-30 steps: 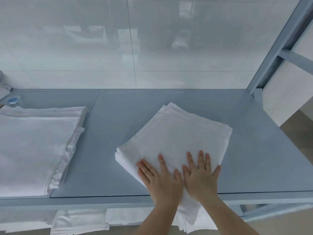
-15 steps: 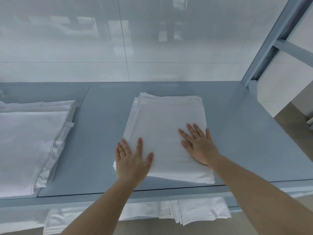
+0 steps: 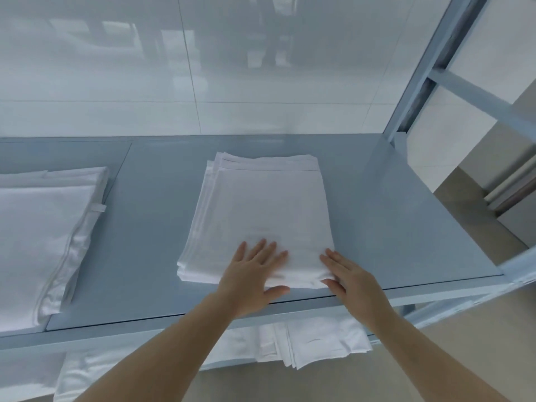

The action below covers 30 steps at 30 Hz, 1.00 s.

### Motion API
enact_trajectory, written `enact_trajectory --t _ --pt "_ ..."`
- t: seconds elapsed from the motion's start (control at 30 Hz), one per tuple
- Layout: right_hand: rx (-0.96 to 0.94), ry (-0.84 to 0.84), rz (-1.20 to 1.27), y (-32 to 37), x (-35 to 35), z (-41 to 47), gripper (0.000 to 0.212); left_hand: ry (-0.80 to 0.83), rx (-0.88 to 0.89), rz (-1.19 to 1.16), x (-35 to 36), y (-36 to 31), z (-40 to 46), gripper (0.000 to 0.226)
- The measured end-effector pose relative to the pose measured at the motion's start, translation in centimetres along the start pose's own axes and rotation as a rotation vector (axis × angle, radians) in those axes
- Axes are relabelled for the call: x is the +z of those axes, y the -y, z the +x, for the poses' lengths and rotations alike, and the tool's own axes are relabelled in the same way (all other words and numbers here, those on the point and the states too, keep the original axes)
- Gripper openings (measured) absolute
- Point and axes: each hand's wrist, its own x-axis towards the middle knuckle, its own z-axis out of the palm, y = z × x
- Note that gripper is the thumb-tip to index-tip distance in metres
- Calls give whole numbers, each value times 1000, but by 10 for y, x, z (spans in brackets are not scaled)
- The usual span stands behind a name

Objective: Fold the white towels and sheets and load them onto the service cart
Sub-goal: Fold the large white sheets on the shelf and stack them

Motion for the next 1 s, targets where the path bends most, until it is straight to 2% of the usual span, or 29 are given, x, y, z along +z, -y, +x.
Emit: enact_trajectory --t 0.1,0.2,0.37,0.5,0.6,0.7,0.8,0.93,1.0 --pt "-4 -55 30 8 -1 0 40 -200 149 5 -4 -28 7 58" --pt "-23 -125 31 12 -7 4 37 -409 169 59 -9 -35 15 56" --pt "11 -106 -56 20 -9 4 40 -454 177 242 -19 -28 22 53" --pt "-7 -162 -170 41 -5 20 48 -520 151 158 -31 -31 26 51" --pt "-39 -177 -153 42 -11 27 43 -480 203 61 -39 -21 26 45" --pt "-38 -175 -124 36 -14 24 39 -307 219 -7 -39 -7 22 51" --pt "3 -127 -125 33 -6 20 43 -168 154 -64 -25 8 17 44" --pt "36 -29 -80 30 0 15 57 -150 104 25 -18 8 11 34" --pt "13 -75 -84 30 -1 16 47 -191 113 80 -27 1 10 25"
